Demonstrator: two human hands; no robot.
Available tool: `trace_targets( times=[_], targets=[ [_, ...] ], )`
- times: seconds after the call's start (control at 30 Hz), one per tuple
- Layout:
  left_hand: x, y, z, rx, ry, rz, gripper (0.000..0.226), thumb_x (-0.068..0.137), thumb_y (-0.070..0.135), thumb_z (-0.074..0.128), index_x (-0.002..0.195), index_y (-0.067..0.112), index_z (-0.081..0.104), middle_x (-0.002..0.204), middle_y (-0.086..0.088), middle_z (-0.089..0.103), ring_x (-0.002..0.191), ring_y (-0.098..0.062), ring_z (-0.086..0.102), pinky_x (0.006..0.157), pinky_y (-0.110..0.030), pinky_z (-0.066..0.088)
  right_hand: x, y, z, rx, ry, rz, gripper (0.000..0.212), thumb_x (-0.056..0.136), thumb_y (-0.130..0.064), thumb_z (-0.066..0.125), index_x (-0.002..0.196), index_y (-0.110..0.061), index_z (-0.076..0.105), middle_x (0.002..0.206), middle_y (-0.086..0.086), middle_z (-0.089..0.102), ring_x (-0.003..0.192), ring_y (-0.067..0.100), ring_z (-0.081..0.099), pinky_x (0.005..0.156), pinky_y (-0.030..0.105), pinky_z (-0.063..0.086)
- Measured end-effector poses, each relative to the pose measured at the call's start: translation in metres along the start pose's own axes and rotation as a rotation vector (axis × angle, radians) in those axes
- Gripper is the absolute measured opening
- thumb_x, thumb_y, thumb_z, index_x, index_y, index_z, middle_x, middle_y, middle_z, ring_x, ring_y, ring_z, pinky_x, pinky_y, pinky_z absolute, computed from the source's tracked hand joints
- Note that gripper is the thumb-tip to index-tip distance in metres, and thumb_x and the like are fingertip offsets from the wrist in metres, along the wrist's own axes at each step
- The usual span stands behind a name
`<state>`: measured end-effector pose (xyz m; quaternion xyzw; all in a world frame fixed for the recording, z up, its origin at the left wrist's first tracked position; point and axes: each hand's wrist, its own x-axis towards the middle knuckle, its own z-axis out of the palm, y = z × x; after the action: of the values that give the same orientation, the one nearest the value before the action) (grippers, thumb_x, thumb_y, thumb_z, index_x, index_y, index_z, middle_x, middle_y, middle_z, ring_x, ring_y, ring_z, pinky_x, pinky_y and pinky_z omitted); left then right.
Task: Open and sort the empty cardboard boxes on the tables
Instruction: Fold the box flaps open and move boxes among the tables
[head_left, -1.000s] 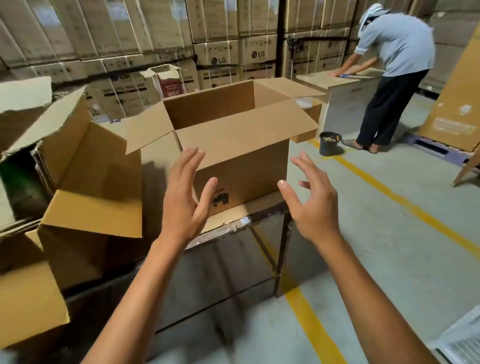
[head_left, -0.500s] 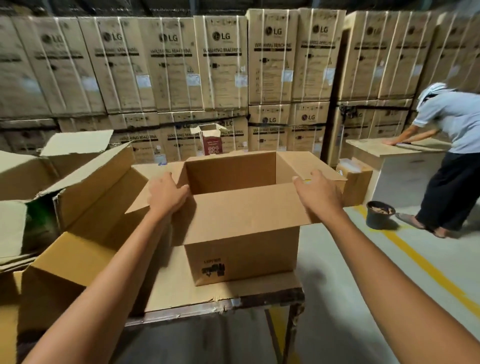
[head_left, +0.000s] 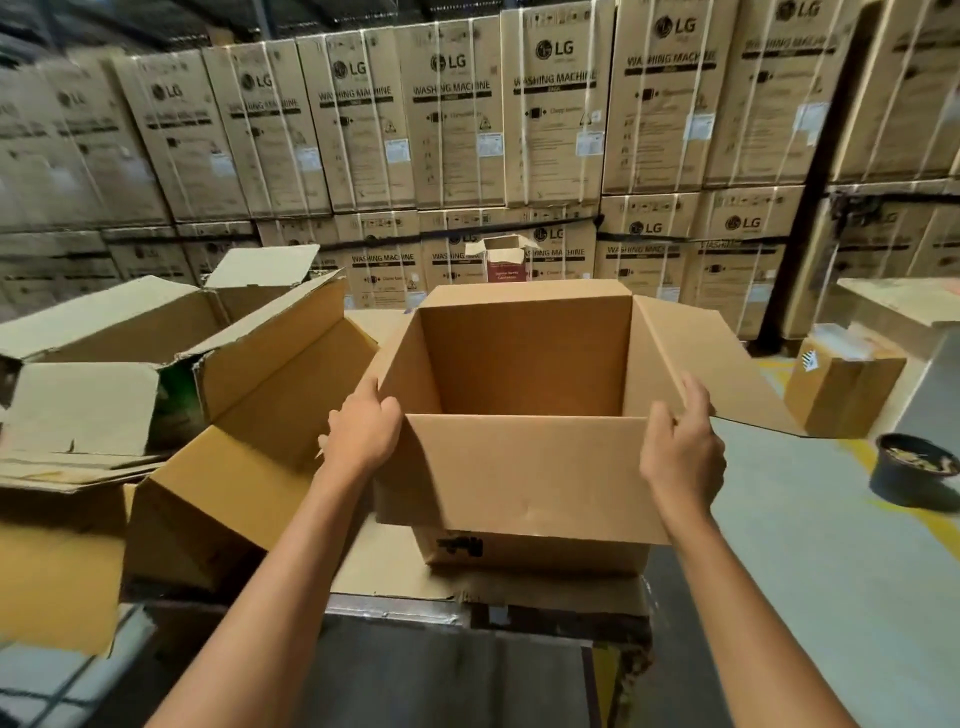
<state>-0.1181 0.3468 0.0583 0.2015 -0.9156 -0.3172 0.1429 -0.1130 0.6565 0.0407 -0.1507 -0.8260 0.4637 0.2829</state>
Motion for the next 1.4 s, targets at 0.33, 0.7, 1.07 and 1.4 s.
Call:
trace_targets(
  times=[0.33,0.7,1.07,1.4],
  targets=[
    [-0.061,-0.028,-0.021,0.075,-0.135,-0.054,0.061,0.096,0.034,0.038,0.154,0.022,0.021,0.138,-0.015,0.055,0.116,-0.039,0.056,0.093,-0.043,0.049,-0.064,0.014,-0.050,-0.066,-0.093,0.018,0.062,0.101,-0.031,0.040,0.158,-0.034,0.015,0.135,0.019,0.058,0.105,0.044,0.060,0.088,0.054,0.052],
    [-0.198,-0.093,-0.019,-0.891,-0.058,-0.384,0.049,0.091,0.004,0.051,0.137,0.017,0.042,0.123,-0.016,0.057,0.101,-0.030,0.057,0.081,-0.039,0.048,-0.186,0.028,-0.116,0.112,-0.227,0.205,0.081,0.101,-0.017,0.055,0.158,-0.038,0.001,0.159,0.010,0.032,0.133,0.040,0.047,0.097,0.054,0.049],
    [-0.334,-0.130,-0.093,-0.939,0.427,-0.389,0.050,0.097,0.006,0.054,0.144,0.020,0.048,0.140,-0.005,0.051,0.112,-0.019,0.051,0.077,-0.028,0.044,-0.269,-0.004,-0.194,0.200,-0.154,0.036,0.037,0.099,-0.011,0.054,0.134,-0.017,0.062,0.138,0.006,0.060,0.125,0.029,0.056,0.101,0.040,0.047],
    [-0.493,-0.217,-0.127,-0.819,0.651,-0.535,0.051,0.089,0.004,0.059,0.139,0.017,0.056,0.140,-0.001,0.055,0.112,-0.015,0.053,0.086,-0.027,0.043,-0.382,0.047,-0.217,0.258,-0.470,0.048,0.038,0.095,-0.007,0.054,0.130,-0.017,0.064,0.135,0.004,0.062,0.125,0.023,0.056,0.105,0.038,0.045]
  ],
)
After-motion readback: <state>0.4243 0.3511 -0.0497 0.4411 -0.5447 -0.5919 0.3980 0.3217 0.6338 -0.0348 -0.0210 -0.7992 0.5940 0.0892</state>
